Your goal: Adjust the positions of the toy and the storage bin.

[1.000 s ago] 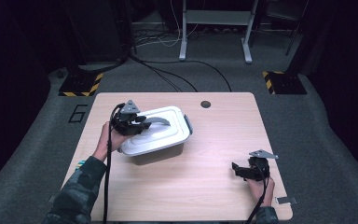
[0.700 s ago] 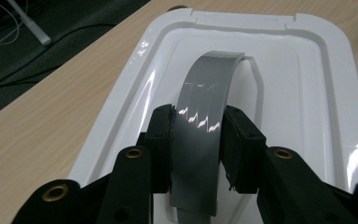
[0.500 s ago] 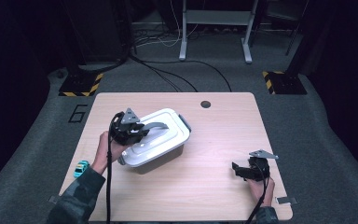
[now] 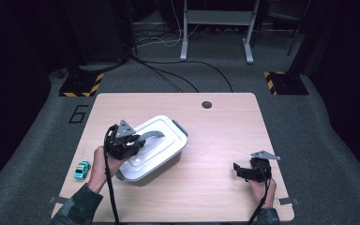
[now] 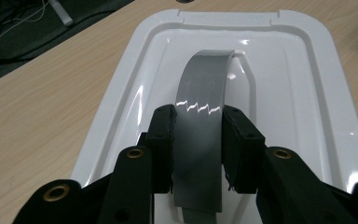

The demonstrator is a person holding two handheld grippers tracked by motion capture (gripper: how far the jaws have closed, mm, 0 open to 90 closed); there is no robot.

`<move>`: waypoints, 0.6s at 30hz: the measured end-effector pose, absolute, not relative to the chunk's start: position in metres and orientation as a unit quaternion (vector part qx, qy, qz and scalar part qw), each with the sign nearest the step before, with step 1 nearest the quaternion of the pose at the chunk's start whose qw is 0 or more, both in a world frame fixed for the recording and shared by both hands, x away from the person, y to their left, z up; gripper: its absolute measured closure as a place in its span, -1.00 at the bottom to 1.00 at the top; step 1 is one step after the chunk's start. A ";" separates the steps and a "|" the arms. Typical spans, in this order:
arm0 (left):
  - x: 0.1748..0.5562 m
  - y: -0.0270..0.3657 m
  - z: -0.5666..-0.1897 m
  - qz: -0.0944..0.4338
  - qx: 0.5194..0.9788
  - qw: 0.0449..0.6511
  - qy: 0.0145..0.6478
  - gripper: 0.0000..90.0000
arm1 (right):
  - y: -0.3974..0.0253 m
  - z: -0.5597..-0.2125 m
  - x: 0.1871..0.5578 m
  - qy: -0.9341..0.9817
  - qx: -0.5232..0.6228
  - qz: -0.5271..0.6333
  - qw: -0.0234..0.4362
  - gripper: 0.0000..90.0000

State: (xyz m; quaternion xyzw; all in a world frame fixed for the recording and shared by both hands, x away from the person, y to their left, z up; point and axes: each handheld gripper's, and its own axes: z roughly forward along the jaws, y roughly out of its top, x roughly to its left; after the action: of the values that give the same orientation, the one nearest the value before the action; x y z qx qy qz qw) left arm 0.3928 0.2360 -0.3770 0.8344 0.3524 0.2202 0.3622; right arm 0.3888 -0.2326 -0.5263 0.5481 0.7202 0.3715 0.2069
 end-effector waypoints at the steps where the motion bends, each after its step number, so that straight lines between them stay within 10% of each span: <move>1: 0.394 0.237 -0.376 0.216 0.833 0.368 0.352 0.44 | -0.233 -0.526 0.389 0.721 0.547 0.372 0.208 -0.72; 6: 0.407 0.237 -0.369 0.197 0.832 0.390 0.341 0.15 | -0.233 -0.526 0.389 0.720 0.547 0.373 0.207 -0.72; 18: 0.410 0.234 -0.374 0.187 0.842 0.386 0.328 0.46 | -0.233 -0.526 0.390 0.723 0.546 0.373 0.201 -0.71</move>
State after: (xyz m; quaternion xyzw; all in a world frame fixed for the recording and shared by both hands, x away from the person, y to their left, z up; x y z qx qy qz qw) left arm 0.4101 0.2338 -0.3741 0.8416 0.3285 0.1869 0.3859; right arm 0.3899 -0.2328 -0.5264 0.5460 0.7229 0.3725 0.2014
